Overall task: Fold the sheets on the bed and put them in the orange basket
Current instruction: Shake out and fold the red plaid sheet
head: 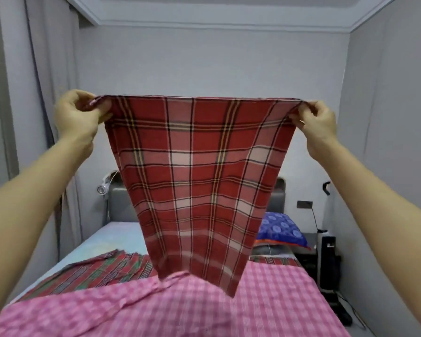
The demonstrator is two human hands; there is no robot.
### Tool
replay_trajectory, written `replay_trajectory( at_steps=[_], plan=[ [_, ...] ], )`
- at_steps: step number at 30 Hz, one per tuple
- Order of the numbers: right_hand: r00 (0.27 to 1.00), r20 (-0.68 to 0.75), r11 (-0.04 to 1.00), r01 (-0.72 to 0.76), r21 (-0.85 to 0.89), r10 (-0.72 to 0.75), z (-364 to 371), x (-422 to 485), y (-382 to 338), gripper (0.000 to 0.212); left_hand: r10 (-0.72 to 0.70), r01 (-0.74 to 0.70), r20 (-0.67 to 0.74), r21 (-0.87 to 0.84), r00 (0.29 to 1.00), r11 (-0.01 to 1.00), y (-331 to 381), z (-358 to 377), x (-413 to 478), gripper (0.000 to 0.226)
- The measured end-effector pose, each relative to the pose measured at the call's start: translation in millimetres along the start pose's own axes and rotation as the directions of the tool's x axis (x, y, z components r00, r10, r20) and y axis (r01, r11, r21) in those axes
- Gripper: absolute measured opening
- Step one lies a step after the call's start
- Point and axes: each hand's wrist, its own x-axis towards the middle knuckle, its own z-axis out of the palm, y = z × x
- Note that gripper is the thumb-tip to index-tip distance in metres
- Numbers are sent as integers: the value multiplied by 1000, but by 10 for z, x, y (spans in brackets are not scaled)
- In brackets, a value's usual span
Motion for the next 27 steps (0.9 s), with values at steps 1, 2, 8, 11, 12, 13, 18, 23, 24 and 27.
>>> replay_trajectory(
  at_steps=[1,2,8,11,12,13,18,23,24,27],
  plan=[
    [1000,9,1000,-27,-4,27,-99,-206,76,22,-20,19,43,29,999,999,-29,-90,-177,28],
    [998,28,998,-64,-12,65,-216,-441,161,21,-50,44,94,63,994,997,-70,-199,-382,28],
    [909,220,907,-277,-317,355,-1064,-2068,774,15,-389,205,364,452,846,868,-377,-1184,-1765,26],
    [798,292,800,-352,-486,528,-1370,-2867,863,15,-546,108,433,705,717,701,-566,-1684,-2431,26],
    [759,307,761,-356,-543,574,-1452,-3107,874,16,-562,34,483,738,672,674,-623,-1825,-2636,31],
    [719,309,709,-353,-610,623,-1526,-3328,904,16,-576,-54,541,755,613,653,-677,-1945,-2832,36],
    [510,244,433,-292,-853,825,-1747,-4445,957,15,-720,-421,671,713,179,560,-756,-2479,-3798,48],
    [420,219,334,-221,-916,881,-1876,-5080,801,15,-807,-514,575,737,136,439,-634,-2811,-4464,45],
    [416,206,318,-219,-923,886,-1922,-5191,740,14,-817,-494,560,754,138,433,-540,-2898,-4580,46],
    [400,205,294,-173,-940,893,-2020,-5457,568,13,-827,-432,541,790,154,436,-300,-3104,-4837,48]
  ],
)
